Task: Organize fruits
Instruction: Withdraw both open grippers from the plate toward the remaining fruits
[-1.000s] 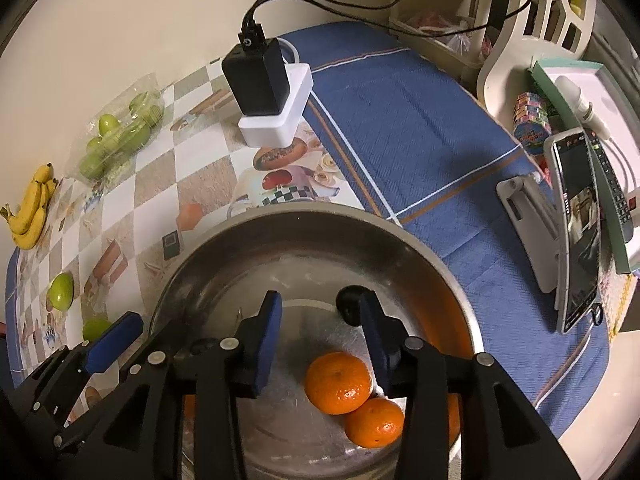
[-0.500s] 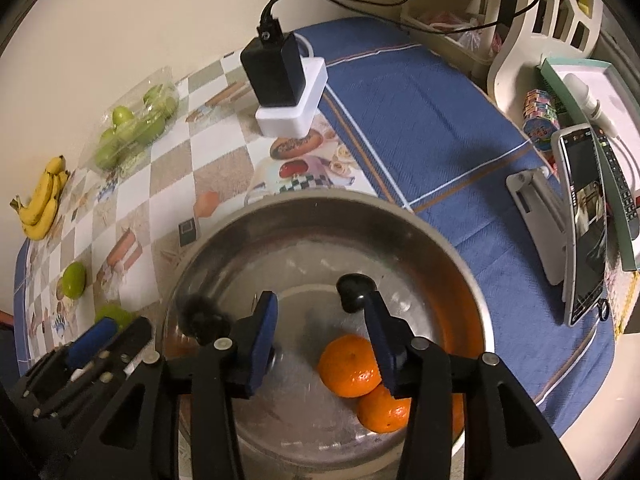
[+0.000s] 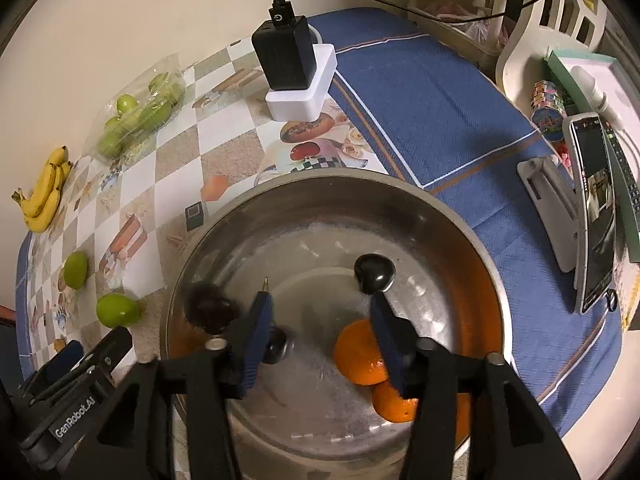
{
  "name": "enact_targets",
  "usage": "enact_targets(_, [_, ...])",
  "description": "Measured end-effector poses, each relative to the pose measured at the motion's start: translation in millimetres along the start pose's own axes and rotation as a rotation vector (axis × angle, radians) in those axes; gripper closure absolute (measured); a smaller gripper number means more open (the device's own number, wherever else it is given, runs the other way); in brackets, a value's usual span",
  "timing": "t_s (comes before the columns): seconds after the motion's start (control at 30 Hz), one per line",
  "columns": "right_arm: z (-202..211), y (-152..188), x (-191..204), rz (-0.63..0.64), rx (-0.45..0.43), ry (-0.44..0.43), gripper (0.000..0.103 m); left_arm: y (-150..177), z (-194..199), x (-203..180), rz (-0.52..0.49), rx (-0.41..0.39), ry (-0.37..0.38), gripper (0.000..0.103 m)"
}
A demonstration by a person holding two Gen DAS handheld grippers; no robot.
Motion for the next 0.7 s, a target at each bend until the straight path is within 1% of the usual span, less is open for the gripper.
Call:
enact_targets(0.03, [1,0,1,0.004,-0.006,-0.001,0.041,1,0,2,0.008,0.001,0.001,0.008])
enact_targets(0.1, [3,-1,1,0.008,-0.016,0.003,0.036,2,2,5,0.020,-0.004,-0.003,0.002])
enact_targets(0.13, [4,-1,2,0.010,-0.022,0.009,0.031,3,2,7,0.022,-0.006,-0.008,0.000])
enact_targets(0.17, [5,-1,2,0.013,-0.026,0.011,0.027,3,3,8,0.023,-0.007,-0.010,0.000])
enact_targets(0.2, [6,0,3,0.017,-0.029,0.012,0.025,3,4,10,0.024,-0.008,-0.014,0.000])
enact_targets(0.27, [6,1,5,0.023,-0.033,0.011,0.017,4,5,13,0.027,-0.008,-0.025,0.000])
enact_targets(0.33, [6,2,7,0.029,-0.037,0.009,0.013,5,7,15,0.021,-0.012,-0.032,0.000])
enact_targets(0.37, [5,3,8,0.032,-0.036,0.008,0.010,5,8,15,0.018,-0.014,-0.033,0.000])
enact_targets(0.43, [4,5,10,0.045,-0.040,0.015,0.007,4,10,16,0.011,-0.023,-0.036,0.000])
enact_targets(0.57, [4,9,16,0.064,-0.038,-0.009,0.007,2,18,17,-0.005,-0.044,-0.037,0.000])
enact_targets(0.7, [3,13,20,0.078,-0.034,-0.007,0.007,0,23,21,-0.015,-0.059,-0.042,0.000])
Point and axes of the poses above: each gripper's, at about its wrist camera, not at the fingertips, and z roughly against the way its jaws point, x to its left, y to its underside, the point moved 8 cm from there along -z, roughly the way its jaws point, and after that the axes turned 14 degrees about -z, right-handed, at the moved point
